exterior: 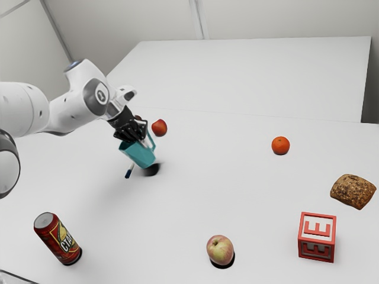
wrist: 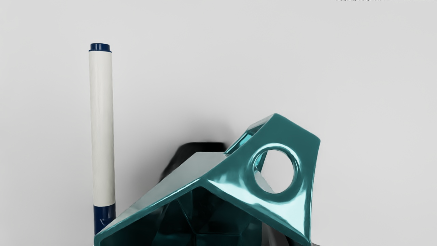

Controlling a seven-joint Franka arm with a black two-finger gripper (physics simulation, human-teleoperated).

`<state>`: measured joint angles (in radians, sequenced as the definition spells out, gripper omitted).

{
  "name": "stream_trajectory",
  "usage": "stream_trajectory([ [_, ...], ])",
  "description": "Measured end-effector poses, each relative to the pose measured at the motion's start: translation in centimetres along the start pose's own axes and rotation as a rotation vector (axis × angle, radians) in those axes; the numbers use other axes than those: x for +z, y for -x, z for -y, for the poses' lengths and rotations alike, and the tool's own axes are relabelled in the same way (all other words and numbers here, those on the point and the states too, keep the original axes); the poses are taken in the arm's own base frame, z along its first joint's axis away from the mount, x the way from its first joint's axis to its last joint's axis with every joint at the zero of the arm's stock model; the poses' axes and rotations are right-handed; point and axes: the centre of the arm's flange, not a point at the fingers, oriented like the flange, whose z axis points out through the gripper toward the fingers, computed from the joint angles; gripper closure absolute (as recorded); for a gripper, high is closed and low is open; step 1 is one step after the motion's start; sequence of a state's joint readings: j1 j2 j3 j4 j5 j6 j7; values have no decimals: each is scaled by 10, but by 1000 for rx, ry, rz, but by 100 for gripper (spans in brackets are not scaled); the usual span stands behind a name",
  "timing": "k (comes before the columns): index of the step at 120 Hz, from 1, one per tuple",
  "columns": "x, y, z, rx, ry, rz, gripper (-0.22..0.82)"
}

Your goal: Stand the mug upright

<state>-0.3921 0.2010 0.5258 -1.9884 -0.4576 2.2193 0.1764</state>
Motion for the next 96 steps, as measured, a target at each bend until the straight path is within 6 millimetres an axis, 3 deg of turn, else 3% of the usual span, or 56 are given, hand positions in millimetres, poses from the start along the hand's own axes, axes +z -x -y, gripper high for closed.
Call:
stream_trajectory([
  [35, 6, 2, 1, -105, -101, 12, 77],
  [96, 14, -12, -20, -176, -249, 63, 77],
])
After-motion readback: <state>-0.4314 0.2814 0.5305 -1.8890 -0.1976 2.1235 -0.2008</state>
